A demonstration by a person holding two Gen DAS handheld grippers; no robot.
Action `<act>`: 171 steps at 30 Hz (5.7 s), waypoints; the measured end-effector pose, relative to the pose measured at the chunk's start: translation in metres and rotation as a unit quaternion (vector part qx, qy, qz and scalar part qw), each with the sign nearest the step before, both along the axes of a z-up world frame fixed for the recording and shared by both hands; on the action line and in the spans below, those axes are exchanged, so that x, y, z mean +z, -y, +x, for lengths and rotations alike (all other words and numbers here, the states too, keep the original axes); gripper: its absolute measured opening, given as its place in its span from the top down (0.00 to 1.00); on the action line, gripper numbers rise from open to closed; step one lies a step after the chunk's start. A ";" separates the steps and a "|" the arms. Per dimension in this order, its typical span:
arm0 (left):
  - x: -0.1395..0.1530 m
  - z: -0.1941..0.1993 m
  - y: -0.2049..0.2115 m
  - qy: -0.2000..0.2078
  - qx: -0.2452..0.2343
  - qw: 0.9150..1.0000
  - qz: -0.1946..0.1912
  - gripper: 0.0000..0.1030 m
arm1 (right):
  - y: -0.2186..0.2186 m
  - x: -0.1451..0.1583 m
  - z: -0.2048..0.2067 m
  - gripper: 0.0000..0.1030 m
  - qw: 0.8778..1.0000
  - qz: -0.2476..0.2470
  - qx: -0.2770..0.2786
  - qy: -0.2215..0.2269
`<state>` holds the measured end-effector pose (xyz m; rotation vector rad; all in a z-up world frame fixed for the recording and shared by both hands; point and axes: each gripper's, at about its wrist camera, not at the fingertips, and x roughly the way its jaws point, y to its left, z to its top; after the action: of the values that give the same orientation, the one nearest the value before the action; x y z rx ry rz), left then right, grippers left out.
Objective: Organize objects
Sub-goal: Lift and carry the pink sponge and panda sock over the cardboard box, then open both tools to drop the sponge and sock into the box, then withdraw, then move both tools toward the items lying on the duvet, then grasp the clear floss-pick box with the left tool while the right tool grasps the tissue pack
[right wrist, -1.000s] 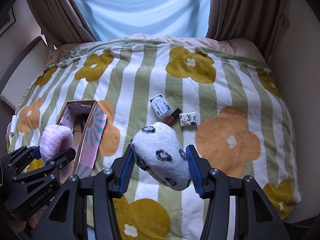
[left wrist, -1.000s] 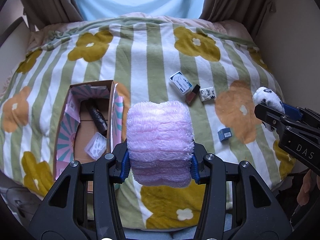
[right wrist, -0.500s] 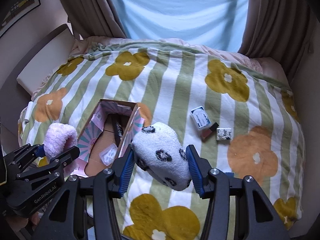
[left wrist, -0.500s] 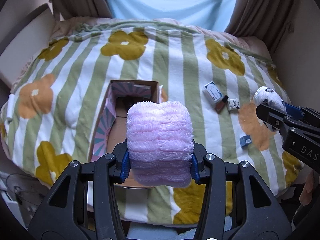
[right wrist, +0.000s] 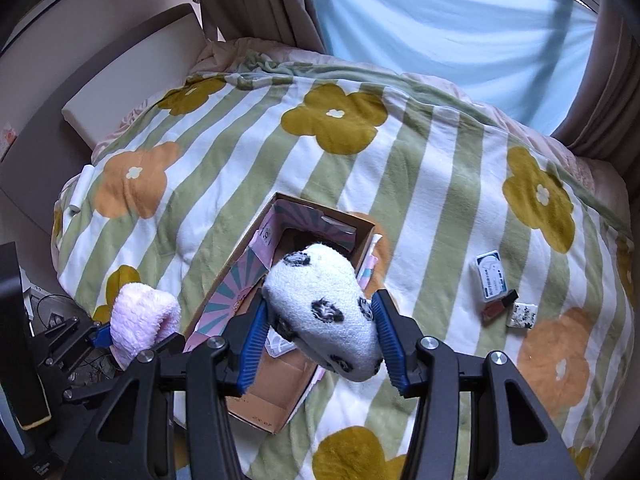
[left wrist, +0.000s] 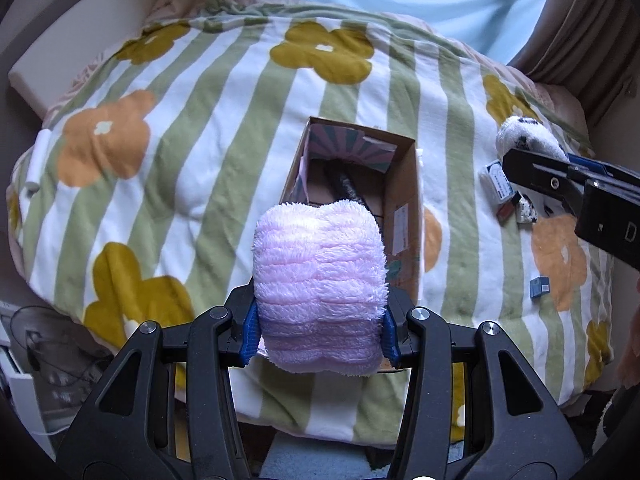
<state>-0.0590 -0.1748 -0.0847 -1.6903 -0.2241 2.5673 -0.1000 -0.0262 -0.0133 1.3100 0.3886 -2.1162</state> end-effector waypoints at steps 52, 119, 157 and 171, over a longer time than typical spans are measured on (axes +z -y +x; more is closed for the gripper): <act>-0.155 -0.053 -0.059 0.092 -0.226 0.969 -0.020 0.00 | 0.125 -0.195 -0.067 0.00 0.974 0.082 0.184 0.108; 0.079 0.001 -0.136 -0.086 -0.096 0.992 -0.009 0.01 | -0.245 0.056 0.029 0.01 0.978 -0.032 -0.203 -0.041; -0.097 -0.246 -0.340 -0.011 -0.345 0.932 -0.108 0.01 | -0.308 -0.127 -0.151 0.01 0.976 0.046 -0.213 -0.001; -0.190 -0.294 -0.383 0.034 -0.417 0.896 -0.148 0.01 | -0.297 -0.234 -0.210 0.01 0.977 0.066 -0.193 0.070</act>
<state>-0.3534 0.2084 -0.2751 -1.4776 0.7628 1.9366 -0.3097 0.2703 -0.2473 1.7158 0.2328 -2.3211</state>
